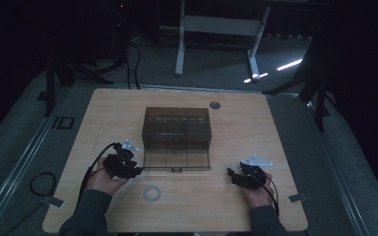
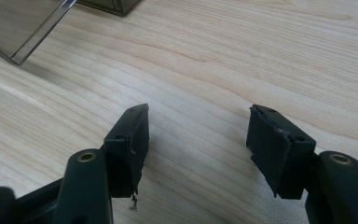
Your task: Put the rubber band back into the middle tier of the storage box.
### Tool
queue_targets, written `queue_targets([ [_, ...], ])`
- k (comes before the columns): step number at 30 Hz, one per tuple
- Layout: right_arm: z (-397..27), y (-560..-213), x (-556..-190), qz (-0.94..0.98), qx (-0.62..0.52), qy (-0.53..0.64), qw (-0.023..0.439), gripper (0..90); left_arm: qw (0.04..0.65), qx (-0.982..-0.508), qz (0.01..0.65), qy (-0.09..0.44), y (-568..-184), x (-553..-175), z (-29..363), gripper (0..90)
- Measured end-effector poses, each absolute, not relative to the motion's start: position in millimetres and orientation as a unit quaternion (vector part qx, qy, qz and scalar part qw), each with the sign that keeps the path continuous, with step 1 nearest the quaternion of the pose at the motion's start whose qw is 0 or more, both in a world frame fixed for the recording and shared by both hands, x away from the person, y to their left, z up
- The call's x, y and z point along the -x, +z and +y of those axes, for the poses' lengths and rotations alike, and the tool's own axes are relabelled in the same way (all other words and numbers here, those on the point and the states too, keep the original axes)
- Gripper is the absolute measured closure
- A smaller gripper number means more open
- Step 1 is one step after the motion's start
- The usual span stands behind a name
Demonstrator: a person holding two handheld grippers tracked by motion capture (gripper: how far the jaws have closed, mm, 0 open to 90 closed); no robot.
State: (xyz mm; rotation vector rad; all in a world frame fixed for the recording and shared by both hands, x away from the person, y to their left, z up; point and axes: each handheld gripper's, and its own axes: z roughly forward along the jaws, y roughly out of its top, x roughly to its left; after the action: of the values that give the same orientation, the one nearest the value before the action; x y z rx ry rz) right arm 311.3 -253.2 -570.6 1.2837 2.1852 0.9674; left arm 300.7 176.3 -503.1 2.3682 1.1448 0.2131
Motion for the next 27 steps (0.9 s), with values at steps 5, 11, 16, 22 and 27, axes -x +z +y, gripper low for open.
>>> queue_targets([
  [5,-253,-571,-311,0.787,-0.463,0.348,0.213,38.7,0.240,-0.876,0.413,0.072,-504,-300,172,63.2],
  [11,-253,-571,-311,0.787,-0.462,0.348,0.213,38.7,0.223,-0.887,0.400,0.058,-507,-300,165,65.1],
  [16,-253,-571,-311,0.787,-0.463,0.348,0.213,38.7,0.210,-0.896,0.388,0.049,-509,-299,160,66.7],
  [22,-253,-571,-311,0.787,-0.463,0.348,0.213,38.7,0.198,-0.903,0.379,0.039,-512,-298,154,68.4],
  [27,-253,-571,-311,0.787,-0.463,0.348,0.213,38.7,0.187,-0.909,0.370,0.035,-513,-297,149,68.4],
])
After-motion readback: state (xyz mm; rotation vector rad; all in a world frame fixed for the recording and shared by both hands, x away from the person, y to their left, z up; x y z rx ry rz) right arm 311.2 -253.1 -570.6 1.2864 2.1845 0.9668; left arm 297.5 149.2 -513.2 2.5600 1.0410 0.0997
